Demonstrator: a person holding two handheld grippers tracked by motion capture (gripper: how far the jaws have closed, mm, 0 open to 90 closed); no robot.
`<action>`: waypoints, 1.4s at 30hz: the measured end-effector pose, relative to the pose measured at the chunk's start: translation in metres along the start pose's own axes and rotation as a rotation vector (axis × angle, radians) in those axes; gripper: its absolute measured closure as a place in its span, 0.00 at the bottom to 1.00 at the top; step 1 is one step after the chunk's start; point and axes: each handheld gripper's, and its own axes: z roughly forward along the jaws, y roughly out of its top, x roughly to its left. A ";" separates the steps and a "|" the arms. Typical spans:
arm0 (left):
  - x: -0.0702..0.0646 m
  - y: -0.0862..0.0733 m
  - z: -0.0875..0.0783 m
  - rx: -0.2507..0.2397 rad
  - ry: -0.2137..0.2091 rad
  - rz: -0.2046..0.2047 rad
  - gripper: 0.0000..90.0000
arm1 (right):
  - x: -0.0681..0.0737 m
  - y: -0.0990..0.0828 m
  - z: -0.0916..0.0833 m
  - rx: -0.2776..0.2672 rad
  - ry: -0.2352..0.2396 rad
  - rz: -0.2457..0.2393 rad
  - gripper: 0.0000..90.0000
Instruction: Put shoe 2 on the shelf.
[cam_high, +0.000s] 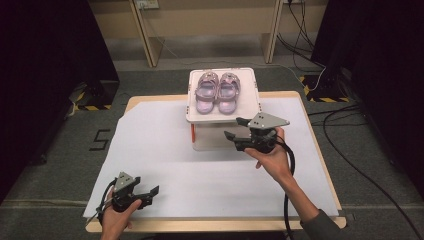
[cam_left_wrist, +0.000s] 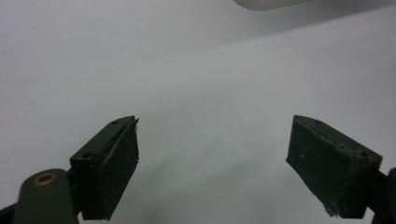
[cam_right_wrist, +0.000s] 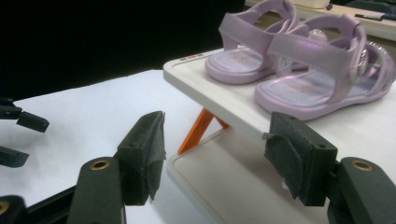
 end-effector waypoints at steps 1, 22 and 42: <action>0.000 0.000 0.000 -0.004 0.000 0.001 0.18 | 0.001 -0.002 -0.001 0.008 0.003 -0.004 0.42; 0.000 0.001 -0.001 -0.009 0.006 -0.003 0.17 | 0.038 -0.054 0.008 0.138 0.123 -0.065 0.39; -0.002 0.000 -0.002 -0.005 -0.003 0.013 0.17 | 0.046 -0.100 -0.001 0.233 0.124 -0.053 0.35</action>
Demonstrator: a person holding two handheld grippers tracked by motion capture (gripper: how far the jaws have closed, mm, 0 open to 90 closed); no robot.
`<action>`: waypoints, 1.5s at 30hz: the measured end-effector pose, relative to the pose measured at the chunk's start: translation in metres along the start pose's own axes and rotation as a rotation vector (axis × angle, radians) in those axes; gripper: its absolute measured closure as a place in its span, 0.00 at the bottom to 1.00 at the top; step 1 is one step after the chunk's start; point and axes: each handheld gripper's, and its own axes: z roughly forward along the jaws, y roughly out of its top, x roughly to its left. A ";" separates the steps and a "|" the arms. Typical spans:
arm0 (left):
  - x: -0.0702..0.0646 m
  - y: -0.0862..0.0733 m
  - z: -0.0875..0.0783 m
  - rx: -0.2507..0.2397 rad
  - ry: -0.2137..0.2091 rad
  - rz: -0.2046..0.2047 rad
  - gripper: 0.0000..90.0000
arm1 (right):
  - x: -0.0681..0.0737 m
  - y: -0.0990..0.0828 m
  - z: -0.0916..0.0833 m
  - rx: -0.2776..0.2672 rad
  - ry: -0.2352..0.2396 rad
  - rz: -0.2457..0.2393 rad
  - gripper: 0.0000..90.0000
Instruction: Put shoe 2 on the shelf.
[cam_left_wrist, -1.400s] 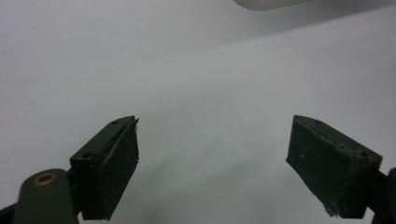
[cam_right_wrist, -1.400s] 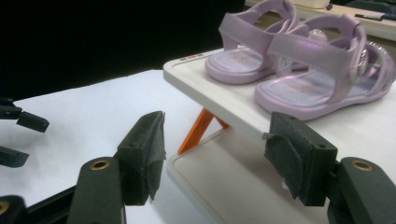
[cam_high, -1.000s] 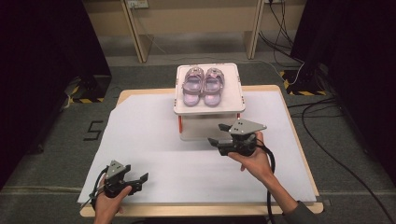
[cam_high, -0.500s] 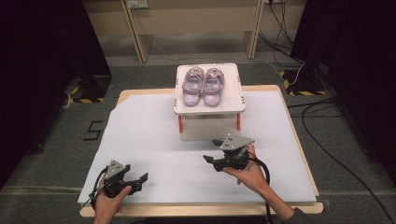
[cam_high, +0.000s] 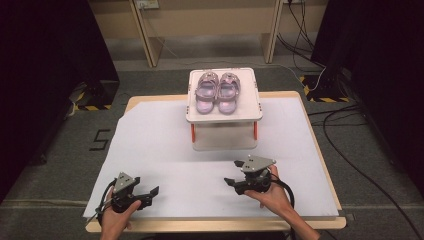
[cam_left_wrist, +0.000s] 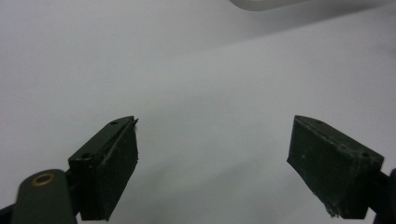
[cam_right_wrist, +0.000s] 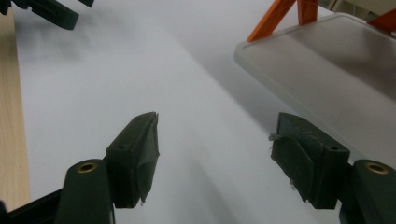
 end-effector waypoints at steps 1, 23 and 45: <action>0.000 0.000 0.000 0.001 0.001 0.002 0.17 | -0.001 -0.003 -0.001 0.005 -0.004 0.004 0.34; 0.000 0.000 0.001 0.002 0.002 0.001 0.17 | 0.002 -0.044 -0.022 0.062 -0.003 0.093 0.30; 0.000 -0.001 0.001 0.008 0.001 0.002 0.17 | 0.021 -0.056 -0.028 0.113 0.003 0.103 0.26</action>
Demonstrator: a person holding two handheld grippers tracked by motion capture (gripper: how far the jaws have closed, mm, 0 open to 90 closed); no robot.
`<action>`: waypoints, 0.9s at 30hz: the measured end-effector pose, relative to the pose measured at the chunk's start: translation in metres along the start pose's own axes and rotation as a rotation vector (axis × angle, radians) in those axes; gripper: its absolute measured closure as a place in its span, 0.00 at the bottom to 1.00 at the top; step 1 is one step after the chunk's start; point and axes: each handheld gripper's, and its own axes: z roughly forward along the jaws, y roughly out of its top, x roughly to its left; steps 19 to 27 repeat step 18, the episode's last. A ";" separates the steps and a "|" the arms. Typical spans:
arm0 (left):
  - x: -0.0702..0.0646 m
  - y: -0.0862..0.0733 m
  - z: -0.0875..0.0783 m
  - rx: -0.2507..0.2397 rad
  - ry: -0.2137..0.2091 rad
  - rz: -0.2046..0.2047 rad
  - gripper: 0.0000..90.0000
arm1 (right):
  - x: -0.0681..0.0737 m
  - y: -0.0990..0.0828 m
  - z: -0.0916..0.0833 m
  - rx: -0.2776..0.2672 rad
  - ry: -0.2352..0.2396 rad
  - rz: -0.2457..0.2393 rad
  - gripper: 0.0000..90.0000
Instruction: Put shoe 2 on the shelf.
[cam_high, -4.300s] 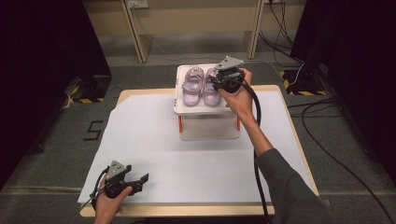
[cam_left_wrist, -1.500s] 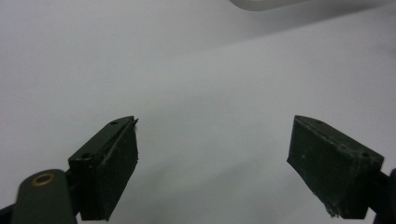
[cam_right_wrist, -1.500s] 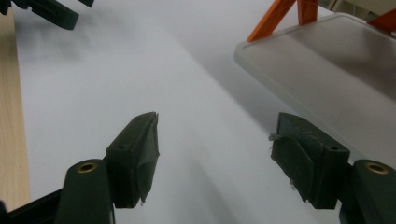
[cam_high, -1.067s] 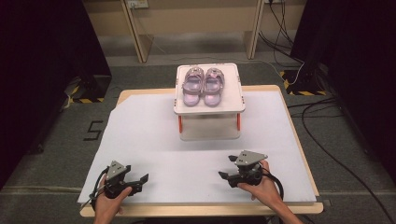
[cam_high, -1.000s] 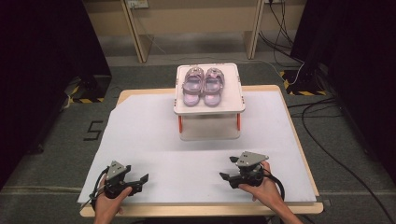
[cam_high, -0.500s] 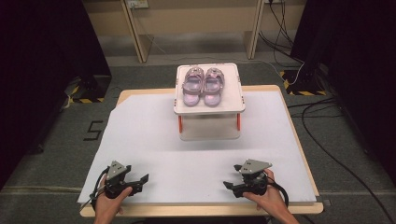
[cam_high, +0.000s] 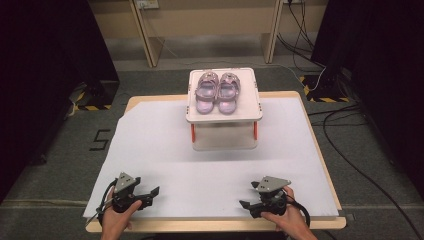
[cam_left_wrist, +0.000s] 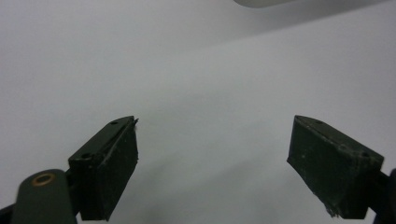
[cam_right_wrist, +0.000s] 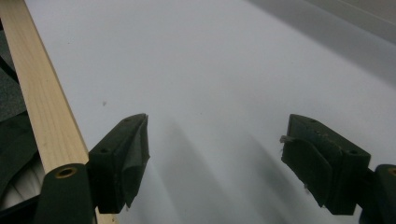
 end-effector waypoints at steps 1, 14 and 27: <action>0.000 0.000 0.000 0.000 0.000 0.000 0.17 | 0.000 0.000 0.000 0.000 0.000 0.000 0.26; 0.000 0.000 0.000 -0.001 0.000 0.002 0.17 | 0.000 0.001 0.000 -0.004 -0.010 -0.002 0.25; 0.000 0.000 0.000 -0.001 0.000 0.002 0.17 | 0.000 0.001 0.000 -0.002 -0.009 -0.004 0.25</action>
